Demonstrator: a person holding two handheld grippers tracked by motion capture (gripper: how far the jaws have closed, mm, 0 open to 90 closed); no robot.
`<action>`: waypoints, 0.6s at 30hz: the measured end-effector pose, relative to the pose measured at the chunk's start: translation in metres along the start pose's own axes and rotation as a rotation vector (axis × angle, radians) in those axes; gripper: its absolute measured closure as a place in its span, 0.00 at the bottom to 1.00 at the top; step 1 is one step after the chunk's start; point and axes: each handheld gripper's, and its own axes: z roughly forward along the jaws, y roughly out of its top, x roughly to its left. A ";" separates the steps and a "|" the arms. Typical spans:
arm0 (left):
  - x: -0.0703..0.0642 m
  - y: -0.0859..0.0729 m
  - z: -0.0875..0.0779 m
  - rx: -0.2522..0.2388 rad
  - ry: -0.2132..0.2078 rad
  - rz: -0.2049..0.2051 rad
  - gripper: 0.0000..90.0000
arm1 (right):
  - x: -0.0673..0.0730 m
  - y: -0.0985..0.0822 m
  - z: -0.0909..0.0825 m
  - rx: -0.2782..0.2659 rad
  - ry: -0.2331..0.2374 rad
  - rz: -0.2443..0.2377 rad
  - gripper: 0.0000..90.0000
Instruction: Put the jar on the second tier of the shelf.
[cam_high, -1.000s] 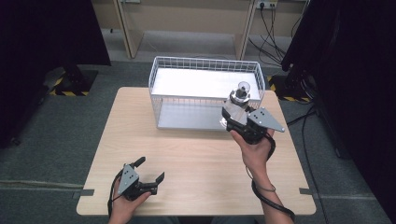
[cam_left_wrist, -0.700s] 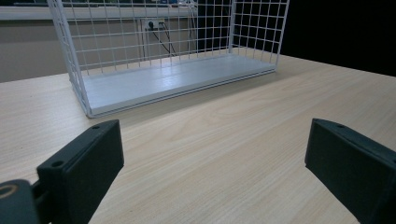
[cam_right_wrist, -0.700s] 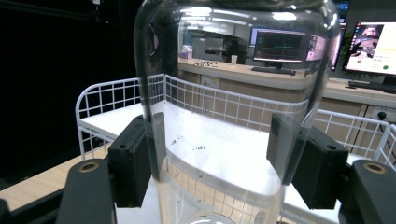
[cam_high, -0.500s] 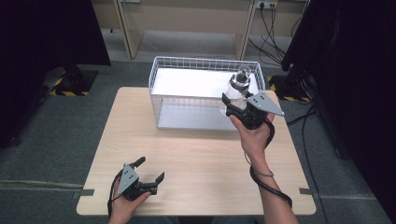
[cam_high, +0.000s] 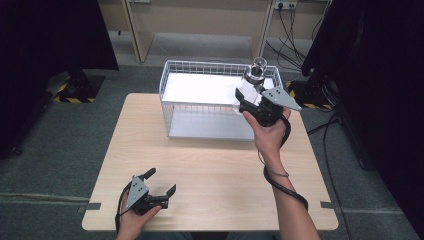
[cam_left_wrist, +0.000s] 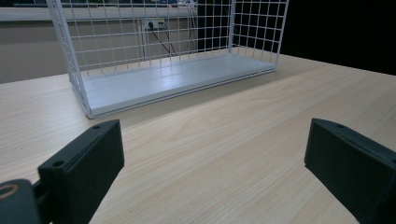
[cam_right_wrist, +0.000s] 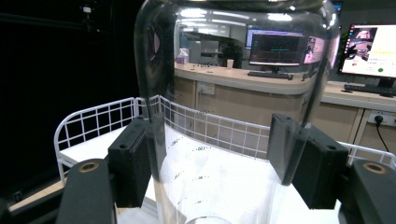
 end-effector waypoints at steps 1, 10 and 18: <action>0.000 0.000 0.000 0.001 0.000 0.002 0.05 | 0.000 0.001 0.002 0.001 0.000 0.004 0.36; 0.001 0.000 0.000 -0.002 -0.002 -0.005 0.05 | -0.004 0.019 0.026 0.008 -0.010 0.003 0.36; 0.001 0.000 0.000 -0.002 -0.006 -0.007 0.05 | -0.006 0.027 0.046 0.020 -0.018 0.008 0.36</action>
